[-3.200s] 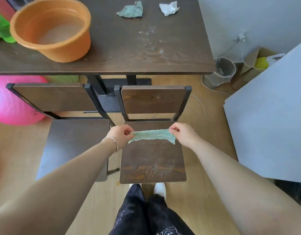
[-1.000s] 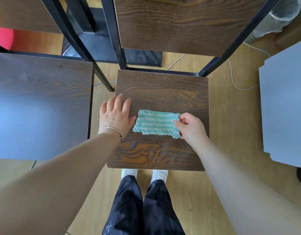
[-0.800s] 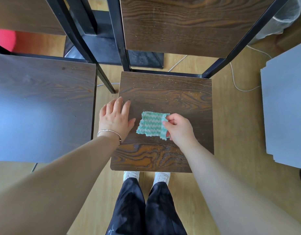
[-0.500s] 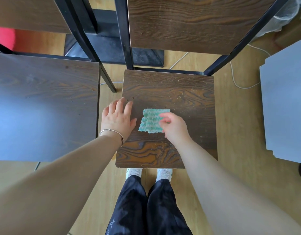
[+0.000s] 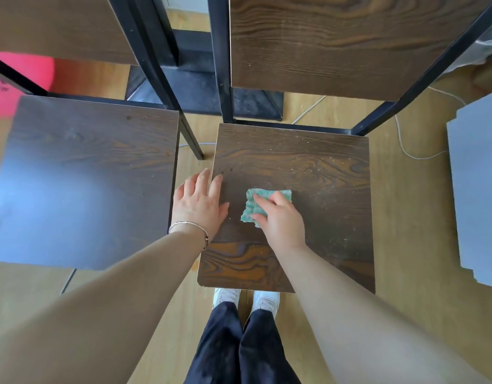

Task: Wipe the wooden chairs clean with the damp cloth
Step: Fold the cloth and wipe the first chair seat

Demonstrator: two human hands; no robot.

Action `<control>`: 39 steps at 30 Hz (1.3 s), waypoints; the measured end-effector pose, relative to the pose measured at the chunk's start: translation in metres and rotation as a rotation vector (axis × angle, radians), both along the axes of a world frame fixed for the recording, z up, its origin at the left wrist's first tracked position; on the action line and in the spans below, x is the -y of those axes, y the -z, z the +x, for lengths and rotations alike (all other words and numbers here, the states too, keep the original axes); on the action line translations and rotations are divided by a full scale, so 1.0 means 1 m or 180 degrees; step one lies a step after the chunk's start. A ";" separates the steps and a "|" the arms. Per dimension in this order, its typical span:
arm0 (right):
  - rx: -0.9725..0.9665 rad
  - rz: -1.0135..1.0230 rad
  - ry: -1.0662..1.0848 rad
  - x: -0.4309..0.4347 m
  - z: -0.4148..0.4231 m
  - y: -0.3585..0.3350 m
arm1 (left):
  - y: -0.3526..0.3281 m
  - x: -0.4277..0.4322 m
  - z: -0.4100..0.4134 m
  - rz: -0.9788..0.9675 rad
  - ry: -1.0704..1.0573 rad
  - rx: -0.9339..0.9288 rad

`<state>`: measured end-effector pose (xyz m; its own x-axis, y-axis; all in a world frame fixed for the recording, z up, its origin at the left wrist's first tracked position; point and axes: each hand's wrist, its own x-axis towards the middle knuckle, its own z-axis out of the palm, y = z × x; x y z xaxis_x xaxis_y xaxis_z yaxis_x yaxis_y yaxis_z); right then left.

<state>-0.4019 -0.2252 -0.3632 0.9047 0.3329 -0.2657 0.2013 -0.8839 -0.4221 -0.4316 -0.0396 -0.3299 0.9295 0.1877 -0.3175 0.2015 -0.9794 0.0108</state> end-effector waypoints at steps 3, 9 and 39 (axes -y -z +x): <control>0.0081 0.0020 -0.0232 0.001 0.006 0.001 | 0.000 0.000 -0.007 -0.0012 -0.0114 -0.0062; -0.0010 0.0318 -0.0184 0.003 0.022 -0.008 | -0.008 -0.007 -0.010 0.0049 -0.0262 -0.0023; -0.0230 0.0249 -0.0990 -0.090 0.094 0.002 | 0.015 -0.072 -0.036 -0.0277 -0.0140 0.0117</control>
<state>-0.3079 -0.1353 -0.3654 0.7362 0.6123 -0.2882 0.4235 -0.7491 -0.5094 -0.4676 0.0328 -0.3452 0.9323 0.2018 -0.3003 0.2422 -0.9647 0.1037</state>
